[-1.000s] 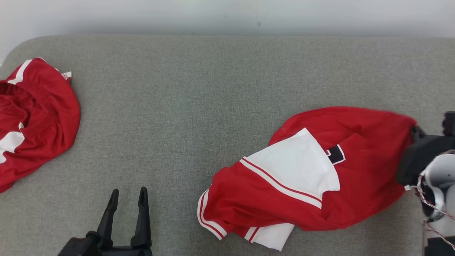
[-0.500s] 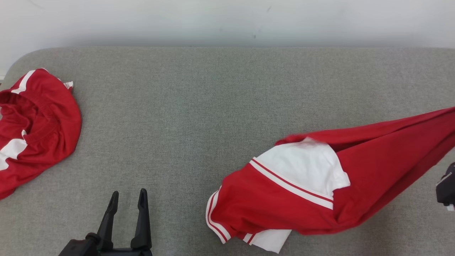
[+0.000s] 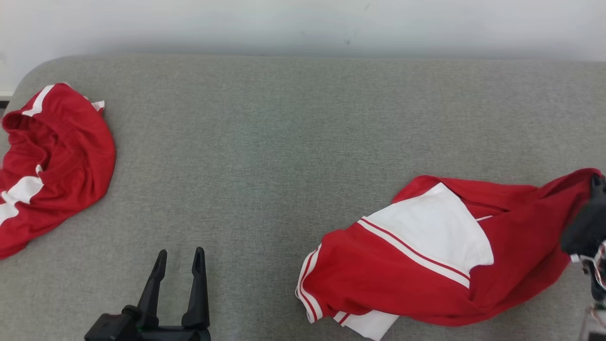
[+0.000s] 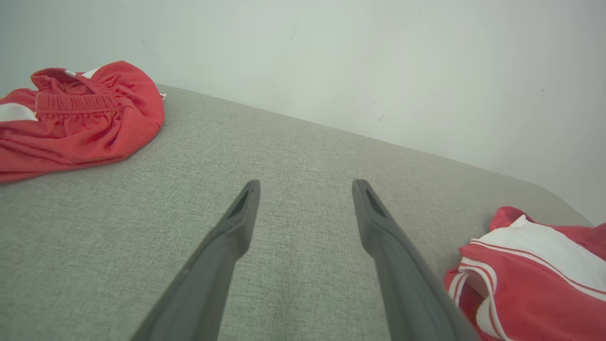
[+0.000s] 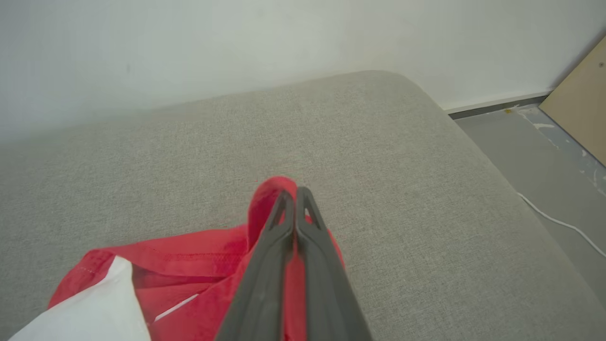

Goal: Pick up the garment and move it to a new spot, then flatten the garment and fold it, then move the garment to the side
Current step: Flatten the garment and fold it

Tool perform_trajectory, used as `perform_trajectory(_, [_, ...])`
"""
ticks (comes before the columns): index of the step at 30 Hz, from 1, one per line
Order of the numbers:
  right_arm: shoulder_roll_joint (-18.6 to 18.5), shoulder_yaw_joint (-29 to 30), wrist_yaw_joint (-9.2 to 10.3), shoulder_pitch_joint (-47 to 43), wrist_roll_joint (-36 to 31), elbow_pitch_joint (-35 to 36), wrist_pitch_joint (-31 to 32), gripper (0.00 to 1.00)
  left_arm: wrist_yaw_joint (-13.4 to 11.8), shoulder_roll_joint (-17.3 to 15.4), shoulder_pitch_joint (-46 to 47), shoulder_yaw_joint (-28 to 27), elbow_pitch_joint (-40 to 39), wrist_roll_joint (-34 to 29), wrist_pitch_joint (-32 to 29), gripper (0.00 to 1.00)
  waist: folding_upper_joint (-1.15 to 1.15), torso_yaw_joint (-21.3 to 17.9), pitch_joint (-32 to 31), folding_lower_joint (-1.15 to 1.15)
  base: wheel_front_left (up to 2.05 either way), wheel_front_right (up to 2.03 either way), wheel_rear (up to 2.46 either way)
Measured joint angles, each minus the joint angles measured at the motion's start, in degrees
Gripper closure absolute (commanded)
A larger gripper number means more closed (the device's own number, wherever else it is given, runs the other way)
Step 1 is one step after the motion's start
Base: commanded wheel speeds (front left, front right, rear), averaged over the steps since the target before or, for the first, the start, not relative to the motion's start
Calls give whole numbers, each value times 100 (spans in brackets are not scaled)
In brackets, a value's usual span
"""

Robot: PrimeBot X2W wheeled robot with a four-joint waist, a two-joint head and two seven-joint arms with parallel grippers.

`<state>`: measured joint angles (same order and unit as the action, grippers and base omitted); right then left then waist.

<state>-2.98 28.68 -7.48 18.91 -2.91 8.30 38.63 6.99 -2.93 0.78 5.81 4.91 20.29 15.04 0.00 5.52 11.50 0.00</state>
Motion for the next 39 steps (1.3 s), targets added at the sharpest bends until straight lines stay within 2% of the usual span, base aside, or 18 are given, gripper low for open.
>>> perform_trajectory(3, [-57,282,0,535,-411,-920,-331,100,0,0,41,18,5,8,0,0,0,107,39,0,0,0,0])
perform_trajectory(4, [-113,353,0,680,-577,-1174,-430,82,0,0,44,13,5,18,1,0,0,149,52,0,0,0,0])
perform_trajectory(5, [-149,412,0,800,-667,-1406,-513,5,-2,1,44,22,3,30,0,0,0,191,61,0,0,0,0])
perform_trajectory(6, [-149,412,0,800,-667,-1406,-513,0,-2,1,44,22,3,30,0,0,0,191,61,0,0,0,0])
perform_trajectory(11, [-241,548,0,1081,-1078,-2009,-1069,0,-44,0,36,-13,-10,32,1,0,0,375,87,0,0,0,0])
perform_trajectory(18, [-147,546,0,657,-894,-1956,-1961,0,-75,1,-103,-97,3,14,0,0,0,353,-78,0,0,0,0])
perform_trajectory(31, [-9,-920,2,-1463,168,-870,-4046,0,-88,0,-296,-200,-34,-153,1,0,0,-236,-450,-1,0,0,0])
perform_trajectory(39, [-1,-1712,1,-2150,147,-1165,-4957,0,-96,2,-310,-193,-32,-162,0,0,0,-516,-583,-1,0,0,0])
